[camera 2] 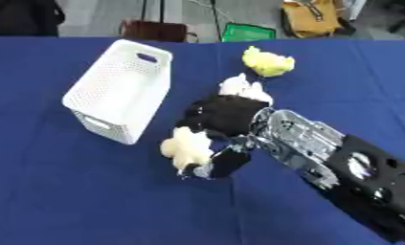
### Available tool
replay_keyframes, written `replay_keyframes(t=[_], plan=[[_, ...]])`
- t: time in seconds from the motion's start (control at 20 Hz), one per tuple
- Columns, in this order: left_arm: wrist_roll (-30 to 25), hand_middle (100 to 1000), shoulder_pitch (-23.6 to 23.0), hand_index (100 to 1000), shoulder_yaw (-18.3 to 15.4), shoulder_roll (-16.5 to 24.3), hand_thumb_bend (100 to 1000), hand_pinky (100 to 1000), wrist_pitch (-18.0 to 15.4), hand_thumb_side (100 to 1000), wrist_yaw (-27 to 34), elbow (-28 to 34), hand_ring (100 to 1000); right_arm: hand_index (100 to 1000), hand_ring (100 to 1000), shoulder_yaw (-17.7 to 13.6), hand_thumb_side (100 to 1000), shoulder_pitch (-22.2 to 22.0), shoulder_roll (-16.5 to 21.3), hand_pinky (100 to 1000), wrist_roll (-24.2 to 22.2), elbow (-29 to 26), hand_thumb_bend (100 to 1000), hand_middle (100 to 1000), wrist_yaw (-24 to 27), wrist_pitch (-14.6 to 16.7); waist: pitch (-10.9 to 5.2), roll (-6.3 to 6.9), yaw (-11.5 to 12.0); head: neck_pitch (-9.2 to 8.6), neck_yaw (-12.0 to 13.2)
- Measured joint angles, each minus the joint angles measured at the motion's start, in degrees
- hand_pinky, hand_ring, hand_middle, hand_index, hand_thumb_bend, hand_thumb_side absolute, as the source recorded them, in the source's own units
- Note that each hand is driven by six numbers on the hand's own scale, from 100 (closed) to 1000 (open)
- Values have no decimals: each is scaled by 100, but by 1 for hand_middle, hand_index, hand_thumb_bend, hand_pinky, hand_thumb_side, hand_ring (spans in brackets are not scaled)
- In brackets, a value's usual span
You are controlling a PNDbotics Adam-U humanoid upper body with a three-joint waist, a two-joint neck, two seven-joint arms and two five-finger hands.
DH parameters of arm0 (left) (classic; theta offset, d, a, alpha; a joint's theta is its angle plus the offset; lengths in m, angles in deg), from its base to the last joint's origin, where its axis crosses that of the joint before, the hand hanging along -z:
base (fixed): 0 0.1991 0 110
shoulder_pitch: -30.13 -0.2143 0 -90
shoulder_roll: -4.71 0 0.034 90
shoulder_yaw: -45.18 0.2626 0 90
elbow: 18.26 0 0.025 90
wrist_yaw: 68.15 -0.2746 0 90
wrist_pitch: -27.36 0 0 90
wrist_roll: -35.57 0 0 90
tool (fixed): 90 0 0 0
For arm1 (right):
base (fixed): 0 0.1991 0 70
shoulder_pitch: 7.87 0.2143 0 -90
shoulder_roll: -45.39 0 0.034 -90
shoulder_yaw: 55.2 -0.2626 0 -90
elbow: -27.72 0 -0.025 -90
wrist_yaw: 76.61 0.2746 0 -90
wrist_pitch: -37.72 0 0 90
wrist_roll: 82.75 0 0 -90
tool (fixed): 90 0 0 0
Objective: Pick up objects on the table and place them in the box.
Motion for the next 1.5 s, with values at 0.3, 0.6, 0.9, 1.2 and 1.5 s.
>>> replay_keyframes(t=[0.3, 0.6, 0.9, 1.2, 1.5], plan=[[0, 772, 0, 756, 0, -1, 100, 751, 0, 685, 12, 0, 799, 1000, 1000, 54, 633, 75, -90, 947, -353, 218, 506, 928, 27, 126, 8, 0, 13, 0, -1], [0, 772, 1, 755, 0, -5, 100, 752, 0, 684, 12, 0, 799, 1000, 1000, 63, 617, 130, -164, 944, -617, 360, 484, 921, -21, 245, 30, -2, 17, -1, -4], [0, 772, 1, 755, 0, -50, 100, 752, 0, 685, 13, 0, 799, 990, 992, 63, 653, 174, -233, 939, -503, 589, 462, 900, -154, 324, 34, -2, 36, -36, -9], [0, 772, 1, 754, 0, -52, 100, 753, 0, 685, 13, 0, 800, 988, 990, 63, 674, 187, -333, 939, -226, 845, 444, 899, -217, 363, 37, -2, 39, -50, -11], [-7, 773, 1, 754, 0, -52, 100, 754, -4, 686, 13, 0, 800, 985, 987, 62, 684, 226, -390, 938, -50, 1002, 428, 897, -317, 354, 40, -2, 46, -60, -23]])
